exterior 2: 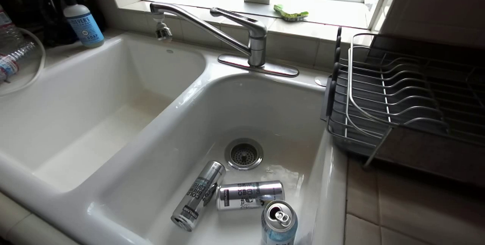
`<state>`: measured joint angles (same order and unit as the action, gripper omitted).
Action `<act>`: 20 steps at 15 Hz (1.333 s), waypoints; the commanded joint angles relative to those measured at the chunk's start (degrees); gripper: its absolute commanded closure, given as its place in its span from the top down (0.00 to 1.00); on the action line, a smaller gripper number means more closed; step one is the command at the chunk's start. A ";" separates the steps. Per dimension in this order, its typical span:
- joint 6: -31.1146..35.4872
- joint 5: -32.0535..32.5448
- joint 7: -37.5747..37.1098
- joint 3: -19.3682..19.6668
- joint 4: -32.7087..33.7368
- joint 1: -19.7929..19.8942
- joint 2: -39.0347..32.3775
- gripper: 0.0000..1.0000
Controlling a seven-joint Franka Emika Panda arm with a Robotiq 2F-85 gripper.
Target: Take the bottle off the window
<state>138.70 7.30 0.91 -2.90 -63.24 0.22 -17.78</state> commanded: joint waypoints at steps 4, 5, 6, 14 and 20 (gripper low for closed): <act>2.40 -3.05 -1.99 -0.32 11.41 0.98 -9.28 1.00; 2.36 -3.26 -1.94 -0.45 12.61 1.13 -10.15 1.00; 2.17 -3.28 -1.76 -0.50 13.76 1.22 -11.01 1.00; 1.99 -5.26 -0.98 -1.76 21.13 1.56 -17.13 1.00; 2.56 -4.38 -2.27 -0.88 24.90 1.36 -20.47 1.00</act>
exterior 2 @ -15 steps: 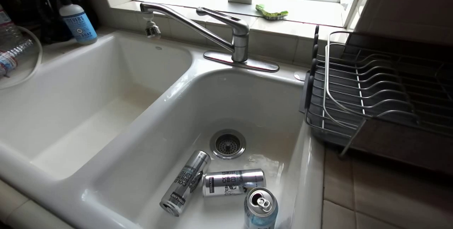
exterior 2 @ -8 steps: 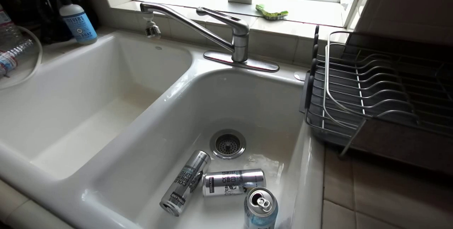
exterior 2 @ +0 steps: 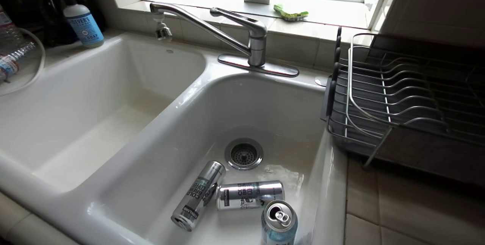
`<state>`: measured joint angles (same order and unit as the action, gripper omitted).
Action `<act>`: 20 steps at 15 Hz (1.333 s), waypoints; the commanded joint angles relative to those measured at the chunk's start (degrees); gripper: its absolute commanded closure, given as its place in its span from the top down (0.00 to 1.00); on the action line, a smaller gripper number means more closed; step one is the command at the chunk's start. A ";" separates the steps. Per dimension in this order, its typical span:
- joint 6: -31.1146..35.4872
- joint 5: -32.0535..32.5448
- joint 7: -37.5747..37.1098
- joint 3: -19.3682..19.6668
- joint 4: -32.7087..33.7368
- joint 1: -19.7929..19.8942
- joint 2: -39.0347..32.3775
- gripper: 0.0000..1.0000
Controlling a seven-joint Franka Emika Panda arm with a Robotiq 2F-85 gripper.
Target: Take the bottle off the window
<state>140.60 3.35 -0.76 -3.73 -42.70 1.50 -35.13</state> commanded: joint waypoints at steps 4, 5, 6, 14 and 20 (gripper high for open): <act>0.94 -0.50 -0.70 -0.14 6.51 0.11 -4.94 1.00; 1.06 -0.68 -0.53 -0.33 6.96 0.18 -5.33 1.00; 1.23 -0.54 -0.67 -0.20 7.44 0.15 -5.73 1.00; 3.15 -0.64 -1.13 -0.34 9.53 0.18 -7.92 0.50; 2.59 -0.10 -1.18 0.03 9.20 0.07 -6.14 0.40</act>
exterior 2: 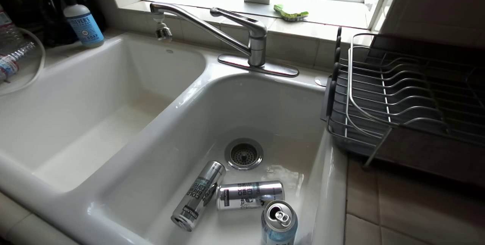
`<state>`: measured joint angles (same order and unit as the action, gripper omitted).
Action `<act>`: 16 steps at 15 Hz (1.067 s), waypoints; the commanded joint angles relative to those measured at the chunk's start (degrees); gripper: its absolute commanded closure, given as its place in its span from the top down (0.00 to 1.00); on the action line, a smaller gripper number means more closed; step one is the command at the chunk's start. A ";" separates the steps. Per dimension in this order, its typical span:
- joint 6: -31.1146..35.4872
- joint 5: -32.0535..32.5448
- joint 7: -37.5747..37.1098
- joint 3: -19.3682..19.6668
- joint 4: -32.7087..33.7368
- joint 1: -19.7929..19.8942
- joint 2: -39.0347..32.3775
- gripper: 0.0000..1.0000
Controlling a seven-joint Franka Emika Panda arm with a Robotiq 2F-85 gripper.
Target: Take the bottle off the window
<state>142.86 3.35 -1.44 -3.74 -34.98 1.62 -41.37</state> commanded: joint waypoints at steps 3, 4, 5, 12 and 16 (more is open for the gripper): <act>-0.14 0.54 -1.03 0.73 0.51 -0.06 2.58 0.40; -0.26 0.87 -1.11 1.04 0.09 -0.13 3.51 0.40; -0.27 1.08 -1.06 1.26 -0.28 -0.17 4.36 0.40; -2.46 9.30 -1.95 7.58 -7.12 -2.32 12.71 0.40; -3.94 15.82 -1.39 10.17 -16.25 -4.41 19.31 0.40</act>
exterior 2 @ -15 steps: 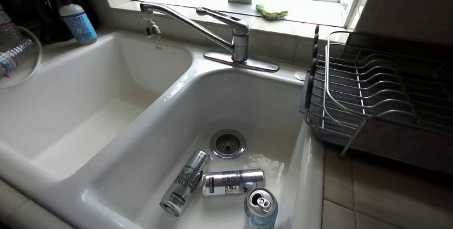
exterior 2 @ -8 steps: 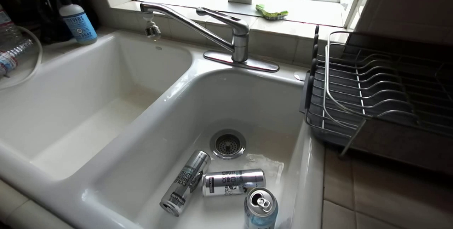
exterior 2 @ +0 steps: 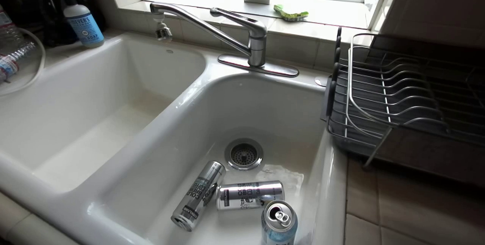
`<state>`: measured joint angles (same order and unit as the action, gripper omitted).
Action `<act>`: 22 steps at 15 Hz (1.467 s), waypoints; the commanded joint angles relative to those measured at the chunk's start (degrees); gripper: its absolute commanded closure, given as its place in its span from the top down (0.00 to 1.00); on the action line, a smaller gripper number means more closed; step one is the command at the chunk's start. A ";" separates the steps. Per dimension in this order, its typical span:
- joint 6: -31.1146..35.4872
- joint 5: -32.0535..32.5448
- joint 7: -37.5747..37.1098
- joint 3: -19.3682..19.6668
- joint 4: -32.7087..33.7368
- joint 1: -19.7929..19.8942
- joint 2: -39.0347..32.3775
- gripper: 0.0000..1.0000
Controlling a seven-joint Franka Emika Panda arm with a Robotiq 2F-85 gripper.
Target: Take the bottle off the window
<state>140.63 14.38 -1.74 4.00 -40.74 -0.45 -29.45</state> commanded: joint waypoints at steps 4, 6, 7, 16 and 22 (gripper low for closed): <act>-4.22 9.61 -0.26 2.32 -20.19 -4.02 13.99 0.40; -5.60 10.92 -0.68 1.73 -24.91 -4.61 17.22 0.40; -5.97 11.37 -0.88 1.55 -27.39 -4.89 18.90 0.40; -9.82 10.46 -2.22 0.60 -50.46 -5.79 34.48 0.40; -7.96 6.44 -3.72 -1.69 -67.51 -2.94 44.82 0.40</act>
<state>130.20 23.37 -4.34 4.44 -97.13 -5.76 8.12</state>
